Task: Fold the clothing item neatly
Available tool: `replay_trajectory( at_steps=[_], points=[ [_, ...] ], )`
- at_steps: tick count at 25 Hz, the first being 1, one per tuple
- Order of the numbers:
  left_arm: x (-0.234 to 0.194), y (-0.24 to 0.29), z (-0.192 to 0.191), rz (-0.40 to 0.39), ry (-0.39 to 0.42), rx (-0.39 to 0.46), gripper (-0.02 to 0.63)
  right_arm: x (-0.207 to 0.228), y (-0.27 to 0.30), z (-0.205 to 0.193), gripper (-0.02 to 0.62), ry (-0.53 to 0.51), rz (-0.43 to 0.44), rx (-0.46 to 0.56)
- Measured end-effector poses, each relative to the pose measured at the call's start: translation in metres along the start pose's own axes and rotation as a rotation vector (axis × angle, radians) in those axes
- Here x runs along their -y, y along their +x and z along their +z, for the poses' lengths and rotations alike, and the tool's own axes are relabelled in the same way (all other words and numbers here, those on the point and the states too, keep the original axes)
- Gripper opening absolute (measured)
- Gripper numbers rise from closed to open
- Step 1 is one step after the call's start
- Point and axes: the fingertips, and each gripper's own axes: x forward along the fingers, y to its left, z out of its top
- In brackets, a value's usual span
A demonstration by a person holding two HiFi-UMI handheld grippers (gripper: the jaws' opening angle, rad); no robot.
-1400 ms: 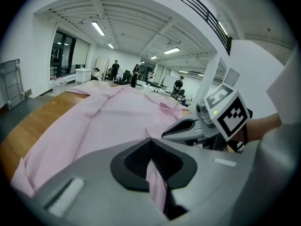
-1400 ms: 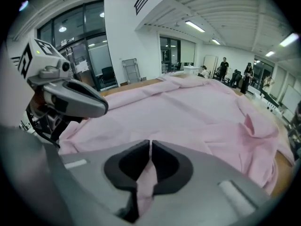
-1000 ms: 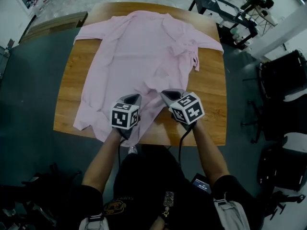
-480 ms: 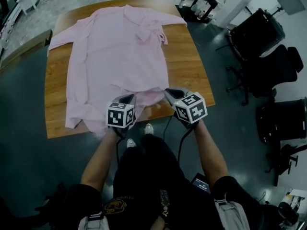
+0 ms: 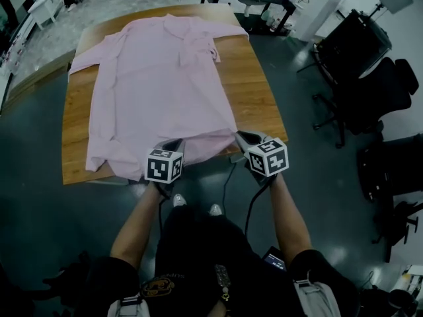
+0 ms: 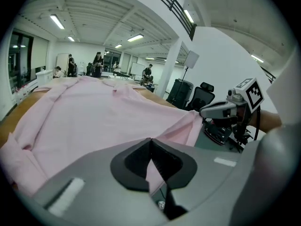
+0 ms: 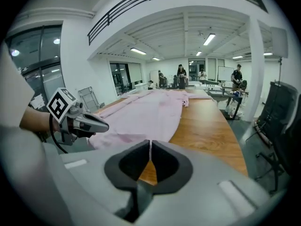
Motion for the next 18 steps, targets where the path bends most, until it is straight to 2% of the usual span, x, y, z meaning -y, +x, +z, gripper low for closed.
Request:
replay_trajectory(
  at_steps=[10, 18],
  points=[
    [0.046, -0.005, -0.018, 0.097, -0.026, -0.002, 0.006, 0.031, -0.021, -0.067, 0.017, 0.023, 0.074, -0.065],
    [0.039, -0.009, -0.043, 0.186, -0.042, -0.051, 0.006, 0.049, -0.015, -0.095, 0.018, 0.018, 0.056, -0.124]
  ],
)
